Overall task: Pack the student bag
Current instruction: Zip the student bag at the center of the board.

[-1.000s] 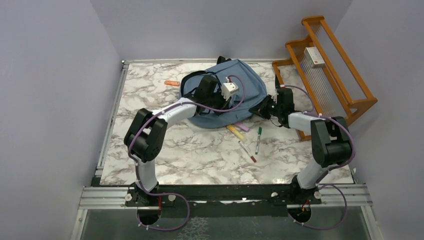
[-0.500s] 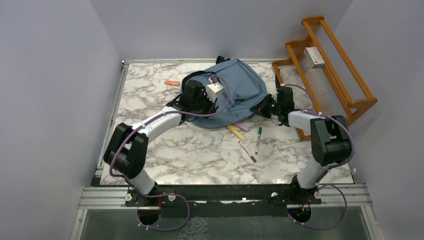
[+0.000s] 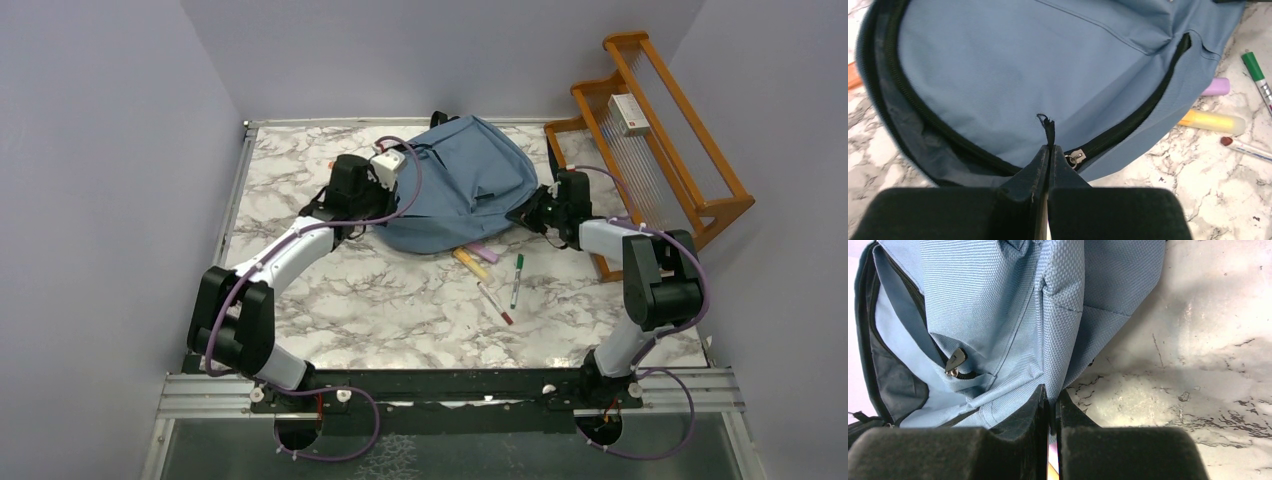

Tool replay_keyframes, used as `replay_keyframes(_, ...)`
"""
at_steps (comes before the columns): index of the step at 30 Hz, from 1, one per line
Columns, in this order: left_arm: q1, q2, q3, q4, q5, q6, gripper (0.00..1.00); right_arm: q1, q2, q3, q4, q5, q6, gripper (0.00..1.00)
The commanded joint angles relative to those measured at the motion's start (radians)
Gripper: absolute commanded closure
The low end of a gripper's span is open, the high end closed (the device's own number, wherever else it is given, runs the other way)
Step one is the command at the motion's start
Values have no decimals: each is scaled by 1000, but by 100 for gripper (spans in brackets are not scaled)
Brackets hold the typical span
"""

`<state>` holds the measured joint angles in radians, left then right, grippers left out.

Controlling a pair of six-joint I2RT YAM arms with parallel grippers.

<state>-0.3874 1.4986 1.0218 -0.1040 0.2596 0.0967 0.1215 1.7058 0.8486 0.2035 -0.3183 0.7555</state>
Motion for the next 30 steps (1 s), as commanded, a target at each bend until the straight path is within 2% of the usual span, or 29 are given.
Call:
replay_keyframes(1,40,-63,-35,44,-63,-12,100,-31,-5,33,-16,83,-49,89)
replay_keyframes(4,41,-88,-65,99,-23,-15,100,-31,-16,50,-37,45,-83,84)
replay_keyframes(9,41,-91,-68,183,52,-35,100,-31,-118,35,-85,33,-167,62)
replay_keyframes(14,41,-107,-90,248,60,-58,100,-31,-245,14,-143,42,-284,49)
replay_keyframes(19,41,-128,-115,282,72,-89,100,-21,-331,-8,-115,-48,-386,43)
replay_keyframes(23,41,-141,-128,295,96,-124,100,53,-327,55,-129,-85,-484,40)
replay_keyframes(26,41,-145,-126,290,51,-179,100,152,-288,112,-119,-141,-561,39)
replay_keyframes(30,41,-125,-77,192,-89,-273,100,275,-199,179,-64,-250,-656,38)
